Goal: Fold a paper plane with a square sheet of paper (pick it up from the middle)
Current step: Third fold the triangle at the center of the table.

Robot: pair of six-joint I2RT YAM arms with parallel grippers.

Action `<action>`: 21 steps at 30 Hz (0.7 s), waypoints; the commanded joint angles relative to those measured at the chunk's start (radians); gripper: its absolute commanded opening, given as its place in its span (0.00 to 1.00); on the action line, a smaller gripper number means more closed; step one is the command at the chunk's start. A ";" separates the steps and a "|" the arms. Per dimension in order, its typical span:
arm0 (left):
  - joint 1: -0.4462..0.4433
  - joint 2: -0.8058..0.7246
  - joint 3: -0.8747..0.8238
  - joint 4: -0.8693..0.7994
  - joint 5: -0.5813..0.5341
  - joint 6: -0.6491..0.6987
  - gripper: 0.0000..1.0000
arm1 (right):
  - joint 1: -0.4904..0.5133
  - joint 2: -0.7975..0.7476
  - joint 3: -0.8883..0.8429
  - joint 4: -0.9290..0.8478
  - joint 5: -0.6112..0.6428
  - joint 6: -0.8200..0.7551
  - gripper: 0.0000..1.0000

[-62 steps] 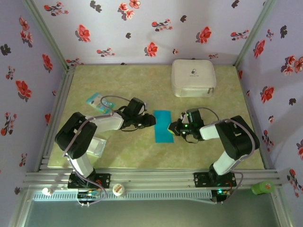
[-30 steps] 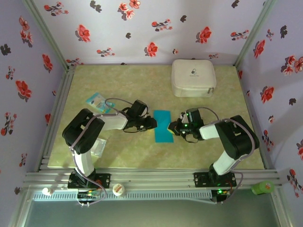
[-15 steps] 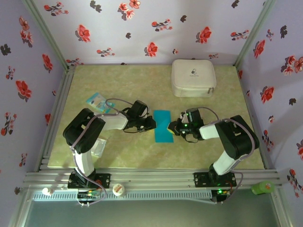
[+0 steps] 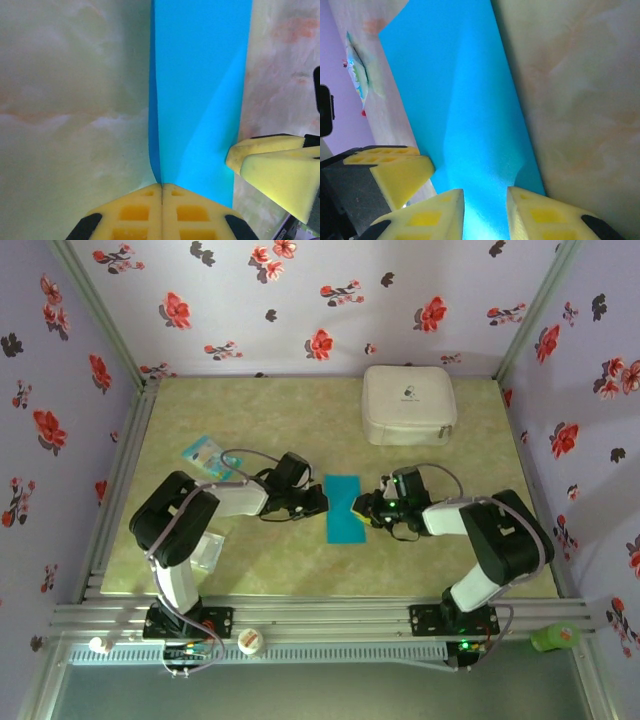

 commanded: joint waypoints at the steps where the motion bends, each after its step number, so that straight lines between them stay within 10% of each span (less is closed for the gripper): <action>1: 0.016 -0.059 -0.019 -0.002 0.009 -0.022 0.00 | 0.004 -0.100 0.030 -0.160 0.084 -0.103 0.32; 7: 0.024 -0.093 -0.018 -0.051 0.010 -0.041 0.00 | 0.066 -0.284 0.042 -0.342 0.253 -0.321 0.39; 21: 0.037 -0.100 0.004 -0.085 0.028 -0.043 0.00 | 0.695 -0.347 -0.040 -0.167 0.986 -1.035 0.48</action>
